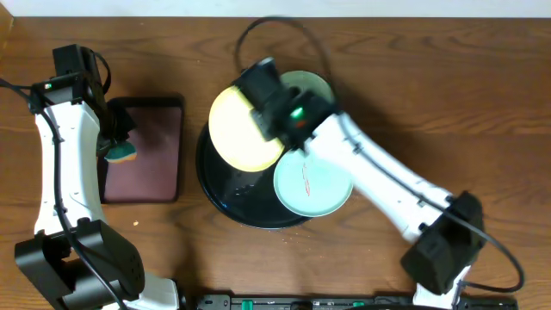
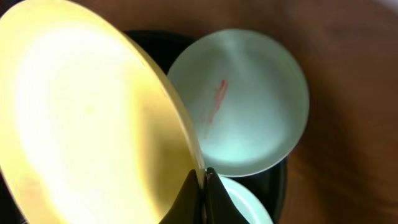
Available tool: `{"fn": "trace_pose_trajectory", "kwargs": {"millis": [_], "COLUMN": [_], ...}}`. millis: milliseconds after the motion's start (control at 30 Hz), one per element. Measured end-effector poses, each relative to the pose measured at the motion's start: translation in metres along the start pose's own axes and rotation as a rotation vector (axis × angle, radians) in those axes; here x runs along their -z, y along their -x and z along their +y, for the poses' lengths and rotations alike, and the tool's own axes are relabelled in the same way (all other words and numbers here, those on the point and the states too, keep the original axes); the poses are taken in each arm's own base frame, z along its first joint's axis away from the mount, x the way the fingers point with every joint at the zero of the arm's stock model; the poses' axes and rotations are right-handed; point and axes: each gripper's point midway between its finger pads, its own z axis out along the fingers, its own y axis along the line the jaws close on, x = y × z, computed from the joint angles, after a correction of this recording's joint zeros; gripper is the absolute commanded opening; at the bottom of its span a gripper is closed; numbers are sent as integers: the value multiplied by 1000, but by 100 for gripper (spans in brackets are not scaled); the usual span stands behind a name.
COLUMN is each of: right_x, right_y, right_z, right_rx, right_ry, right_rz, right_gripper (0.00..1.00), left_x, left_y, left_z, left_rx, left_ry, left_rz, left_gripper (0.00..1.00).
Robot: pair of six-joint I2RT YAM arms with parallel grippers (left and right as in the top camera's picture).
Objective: Clean dirty plates on tray and stack at the side
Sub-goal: 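Carry yellow plate right and set it on the table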
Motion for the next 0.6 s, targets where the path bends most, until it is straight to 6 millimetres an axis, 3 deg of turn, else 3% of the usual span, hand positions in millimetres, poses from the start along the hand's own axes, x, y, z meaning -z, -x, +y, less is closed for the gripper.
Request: {"fn": "trace_pose_trajectory", "kwargs": {"millis": [133, 300, 500, 600], "right_x": [5, 22, 25, 22], "right_y": [2, -14, -67, -95], "right_z": [-57, -156, -269, -310], "right_rx": [-167, -395, -663, -766], "right_ry": [120, 103, 0, -50], "right_rz": [49, 88, 171, 191], "right_gripper": [1, 1, 1, 1], "left_x": [0, 0, -2, -2], "left_y": [0, 0, -2, -2], "left_z": [0, 0, 0, 0], "left_rx": [0, 0, -1, -1], "left_ry": [0, 0, 3, 2], "left_rz": [1, 0, 7, 6], "left_gripper": [8, 7, 7, 8]}}
